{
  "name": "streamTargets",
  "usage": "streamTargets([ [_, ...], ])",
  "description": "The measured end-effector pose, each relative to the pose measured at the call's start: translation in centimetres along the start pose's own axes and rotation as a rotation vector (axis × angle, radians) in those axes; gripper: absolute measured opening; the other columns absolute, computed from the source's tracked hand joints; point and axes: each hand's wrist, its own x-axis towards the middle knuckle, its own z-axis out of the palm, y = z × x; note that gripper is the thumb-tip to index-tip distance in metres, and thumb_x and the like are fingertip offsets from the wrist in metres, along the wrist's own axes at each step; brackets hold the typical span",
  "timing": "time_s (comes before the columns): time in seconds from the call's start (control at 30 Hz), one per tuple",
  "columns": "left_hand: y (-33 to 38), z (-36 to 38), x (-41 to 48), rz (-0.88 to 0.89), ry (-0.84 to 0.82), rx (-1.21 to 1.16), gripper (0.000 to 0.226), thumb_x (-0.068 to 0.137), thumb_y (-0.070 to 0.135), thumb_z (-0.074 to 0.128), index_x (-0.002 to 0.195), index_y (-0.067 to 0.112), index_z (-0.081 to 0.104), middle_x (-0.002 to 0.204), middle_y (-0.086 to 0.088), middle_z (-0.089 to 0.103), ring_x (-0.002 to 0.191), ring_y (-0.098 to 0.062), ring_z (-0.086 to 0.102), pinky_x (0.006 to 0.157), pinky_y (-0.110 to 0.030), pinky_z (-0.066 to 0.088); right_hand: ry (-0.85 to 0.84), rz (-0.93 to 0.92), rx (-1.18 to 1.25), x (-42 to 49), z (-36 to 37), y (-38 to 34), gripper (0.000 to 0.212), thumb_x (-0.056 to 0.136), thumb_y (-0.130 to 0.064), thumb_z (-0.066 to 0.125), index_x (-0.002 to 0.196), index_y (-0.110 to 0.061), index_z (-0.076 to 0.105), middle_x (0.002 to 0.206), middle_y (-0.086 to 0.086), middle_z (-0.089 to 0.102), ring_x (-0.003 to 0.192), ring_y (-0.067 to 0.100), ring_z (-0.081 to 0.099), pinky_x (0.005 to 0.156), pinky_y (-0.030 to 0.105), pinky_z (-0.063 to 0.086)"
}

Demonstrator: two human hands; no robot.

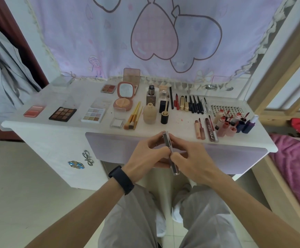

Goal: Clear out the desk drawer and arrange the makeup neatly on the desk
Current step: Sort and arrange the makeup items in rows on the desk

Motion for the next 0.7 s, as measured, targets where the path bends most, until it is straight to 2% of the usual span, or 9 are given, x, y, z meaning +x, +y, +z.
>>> streamTargets([
  [0.07, -0.2, 0.0, -0.1, -0.019, 0.015, -0.023, 0.05, 0.073, 0.025, 0.075, 0.121, 0.017, 0.067, 0.109, -0.01, 0.074, 0.096, -0.031, 0.073, 0.078, -0.044, 0.061, -0.001, 0.006, -0.066, 0.1, 0.1, -0.1, 0.057, 0.082, -0.05, 0.038, 0.133, -0.035, 0.058, 0.085, -0.014, 0.07, 0.075, 0.003, 0.064, 0.061, 0.018, 0.051],
  [0.17, -0.7, -0.5, -0.2, -0.023, 0.098, -0.025, 0.027, 0.082, 0.013, 0.068, 0.108, 0.016, 0.069, 0.104, -0.011, 0.075, 0.095, -0.029, 0.072, 0.075, -0.04, 0.061, 0.045, 0.018, 0.016, 0.1, -0.3, -0.5, 0.037, 0.084, -0.043, 0.035, 0.081, -0.012, 0.055, 0.066, 0.008, 0.058, 0.054, 0.016, 0.047, 0.054, 0.047, 0.046],
  [0.23, -0.9, -0.9, -0.2, -0.042, 0.127, -0.081, 0.034, 0.076, 0.015, 0.07, 0.109, 0.01, 0.066, 0.107, -0.016, 0.073, 0.099, -0.032, 0.07, 0.081, -0.045, 0.06, 0.045, 0.005, 0.016, 0.3, -0.6, -0.9, 0.035, 0.087, -0.042, 0.037, 0.071, -0.012, 0.047, 0.059, 0.007, 0.052, 0.051, 0.01, 0.041, 0.051, 0.041, 0.038],
  [0.37, -0.9, -1.4, -0.2, -0.111, 0.043, -0.313, 0.056, 0.076, 0.023, 0.069, 0.128, 0.006, 0.06, 0.119, -0.021, 0.069, 0.104, -0.036, 0.068, 0.08, -0.044, 0.061, -0.015, 0.095, 0.126, 0.8, -1.7, -1.4, 0.05, 0.094, -0.046, 0.038, 0.084, -0.001, 0.056, 0.082, 0.021, 0.062, 0.073, 0.036, 0.056, 0.071, 0.049, 0.046],
  [0.47, -0.9, -1.7, 0.1, -0.136, 0.018, -0.36, 0.057, 0.078, 0.033, 0.069, 0.131, 0.014, 0.059, 0.126, -0.017, 0.067, 0.114, -0.039, 0.065, 0.09, -0.051, 0.057, -0.027, 0.193, 0.212, 1.3, -2.3, -0.5, 0.041, 0.104, -0.041, 0.039, 0.104, -0.009, 0.065, 0.102, -0.014, 0.06, 0.096, 0.004, 0.051, 0.09, 0.012, 0.041],
  [0.53, -0.7, -1.9, 0.3, -0.174, 0.026, -0.405, 0.064, 0.076, 0.038, 0.068, 0.134, 0.016, 0.057, 0.131, -0.016, 0.065, 0.122, -0.042, 0.059, 0.097, -0.055, 0.049, -0.041, 0.236, 0.314, 1.7, -2.0, 0.1, 0.035, 0.105, -0.041, 0.041, 0.093, -0.037, 0.074, 0.088, -0.034, 0.066, 0.091, -0.008, 0.058, 0.071, 0.011, 0.053],
  [0.57, -0.5, -2.1, 0.4, -0.186, 0.028, -0.413, 0.069, 0.073, 0.041, 0.07, 0.135, 0.015, 0.057, 0.133, -0.017, 0.063, 0.122, -0.042, 0.059, 0.099, -0.054, 0.048, -0.039, 0.264, 0.381, 1.8, -1.8, 0.4, 0.032, 0.103, -0.043, 0.045, 0.09, -0.046, 0.074, 0.081, -0.03, 0.069, 0.083, -0.006, 0.066, 0.063, 0.012, 0.055],
  [0.6, -0.4, -2.2, 0.3, -0.19, 0.023, -0.412, 0.073, 0.069, 0.042, 0.072, 0.135, 0.014, 0.056, 0.134, -0.018, 0.062, 0.119, -0.042, 0.06, 0.098, -0.053, 0.047, -0.014, 0.299, 0.453, 2.0, -1.5, 0.7, 0.023, 0.1, -0.044, 0.052, 0.096, -0.044, 0.075, 0.086, -0.023, 0.072, 0.083, 0.001, 0.072, 0.07, 0.018, 0.058],
  [0.7, -0.1, -2.7, 0.0, -0.164, -0.017, -0.294, 0.078, 0.065, 0.04, 0.079, 0.134, 0.017, 0.051, 0.135, -0.02, 0.06, 0.115, -0.039, 0.064, 0.1, -0.058, 0.048, 0.069, 0.401, 0.687, 2.6, -0.8, 1.3, 0.03, 0.09, -0.042, 0.067, 0.11, -0.019, 0.072, 0.109, 0.009, 0.073, 0.095, 0.028, 0.074, 0.084, 0.047, 0.061],
])
